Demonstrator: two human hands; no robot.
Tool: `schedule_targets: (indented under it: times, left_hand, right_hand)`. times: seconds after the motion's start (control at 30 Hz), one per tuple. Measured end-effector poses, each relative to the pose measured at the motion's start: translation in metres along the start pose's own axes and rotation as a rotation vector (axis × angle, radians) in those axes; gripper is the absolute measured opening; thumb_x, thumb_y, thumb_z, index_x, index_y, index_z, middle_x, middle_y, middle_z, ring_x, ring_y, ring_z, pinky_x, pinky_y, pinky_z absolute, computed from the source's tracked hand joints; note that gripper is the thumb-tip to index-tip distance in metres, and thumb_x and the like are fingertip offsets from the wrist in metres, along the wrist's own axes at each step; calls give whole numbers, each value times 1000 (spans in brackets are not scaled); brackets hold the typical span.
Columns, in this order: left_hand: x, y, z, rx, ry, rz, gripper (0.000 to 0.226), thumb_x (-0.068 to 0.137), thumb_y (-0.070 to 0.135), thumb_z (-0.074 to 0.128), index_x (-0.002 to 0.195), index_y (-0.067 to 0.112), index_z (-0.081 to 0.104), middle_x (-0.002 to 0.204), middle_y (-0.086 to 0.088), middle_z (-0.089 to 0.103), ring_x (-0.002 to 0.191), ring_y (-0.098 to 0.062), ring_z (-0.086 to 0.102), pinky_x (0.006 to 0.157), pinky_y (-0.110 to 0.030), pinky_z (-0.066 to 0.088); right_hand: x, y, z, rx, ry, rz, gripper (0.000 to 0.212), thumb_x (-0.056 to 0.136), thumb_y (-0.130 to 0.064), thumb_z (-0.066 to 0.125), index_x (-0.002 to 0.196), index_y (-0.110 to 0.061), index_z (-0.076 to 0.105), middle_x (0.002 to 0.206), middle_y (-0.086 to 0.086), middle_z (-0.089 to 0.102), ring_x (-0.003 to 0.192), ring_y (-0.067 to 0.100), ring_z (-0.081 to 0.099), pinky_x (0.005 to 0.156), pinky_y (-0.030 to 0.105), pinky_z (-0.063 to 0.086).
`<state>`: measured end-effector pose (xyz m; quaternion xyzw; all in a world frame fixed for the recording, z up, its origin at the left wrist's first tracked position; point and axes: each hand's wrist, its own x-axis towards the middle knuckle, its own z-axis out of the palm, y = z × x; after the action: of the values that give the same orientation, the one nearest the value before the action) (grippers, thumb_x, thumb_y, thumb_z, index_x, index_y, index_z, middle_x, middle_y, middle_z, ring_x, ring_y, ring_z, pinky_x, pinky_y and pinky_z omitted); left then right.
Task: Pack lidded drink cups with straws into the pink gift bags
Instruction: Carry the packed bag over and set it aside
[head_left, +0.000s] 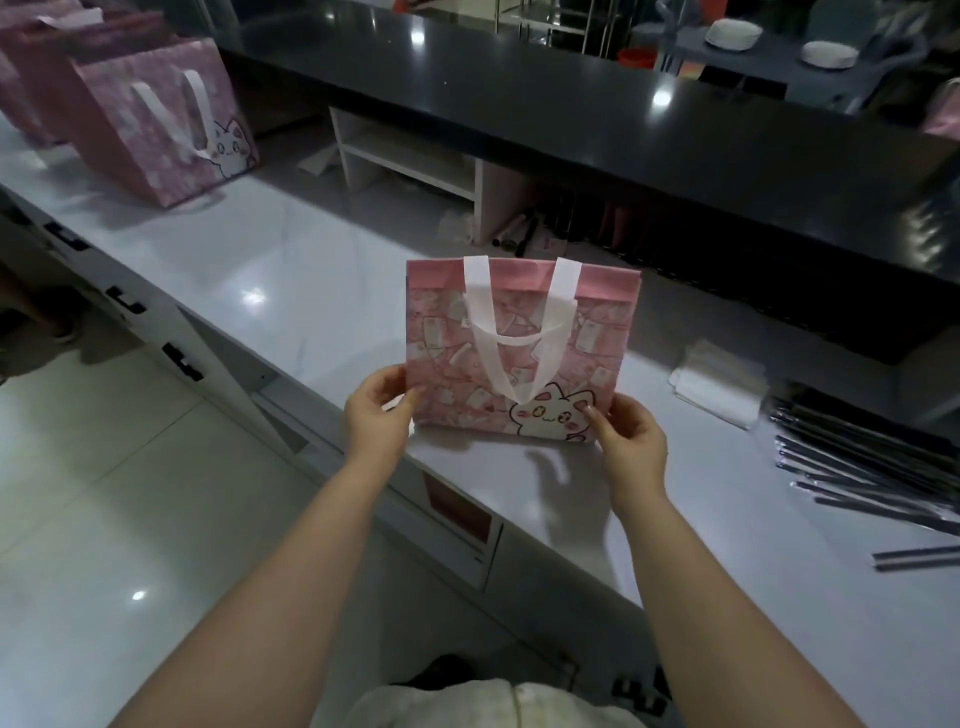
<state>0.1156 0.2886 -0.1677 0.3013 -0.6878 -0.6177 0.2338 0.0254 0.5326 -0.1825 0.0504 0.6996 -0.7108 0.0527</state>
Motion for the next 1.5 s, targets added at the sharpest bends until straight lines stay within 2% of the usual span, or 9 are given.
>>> schedule_targets:
  times: [0.1,0.2,0.33,0.4,0.53,0.67,0.97,1.23,1.5]
  left_hand:
    - [-4,-4,0,-68,24,-45,21,89,-2,65,110,2,66,106,-13,70,99,-25,67,96,-43,53]
    - [-3,2,1,-112,35,-45,15,92,0,63,103,9,67,101,-8,71,94,-22,68,91,-41,55]
    - [-5,8,-9,-211,141,-39,22,91,3,64,92,24,70,84,10,73,76,-5,70,65,-23,57]
    - [-7,8,-22,-280,217,-56,22,92,3,62,96,23,70,86,7,73,72,-2,69,57,-17,54]
    - [-13,8,-69,-298,321,-74,25,95,4,59,110,22,68,105,-1,73,90,-11,70,71,-25,58]
    - [-24,8,-122,-286,450,-83,27,96,4,58,115,20,68,106,2,73,100,-16,69,85,-32,58]
    - [7,2,-276,-393,745,-75,30,98,7,55,123,18,66,112,4,72,104,-14,69,91,-37,56]
    - [75,-4,-478,-438,759,-45,31,98,5,54,124,16,66,112,0,72,90,-7,71,66,-22,56]
    - [169,-23,-584,-516,949,-72,22,97,7,57,99,24,70,95,9,75,84,-4,71,63,-22,56]
  right_hand:
    - [-4,9,0,26,39,60,16,87,-8,70,90,-23,71,90,-7,75,90,11,70,82,29,58]
    - [-4,-1,6,101,56,48,15,88,-6,67,90,-20,71,86,-9,75,85,9,71,69,21,57]
    - [-10,-19,26,240,28,57,18,90,-2,64,95,-18,71,91,-5,76,88,11,71,69,23,57]
    - [-13,-27,42,263,-30,74,22,92,-1,61,97,-19,71,94,-5,76,91,11,71,71,24,57]
    - [-21,-38,81,215,-212,100,31,93,5,53,109,-15,71,103,-1,75,96,13,70,74,26,59]
    - [-35,-41,127,167,-391,99,41,90,13,49,118,-10,67,109,3,73,101,17,69,81,32,59]
    - [-82,-44,326,228,-641,150,32,89,9,59,106,-18,57,95,5,76,89,26,71,62,36,58]
    - [-153,-47,544,246,-755,134,29,88,13,59,102,-13,58,87,3,75,81,19,71,59,27,57]
    - [-162,-35,698,218,-770,97,24,89,7,60,99,-14,61,88,-2,75,83,12,71,63,25,58]
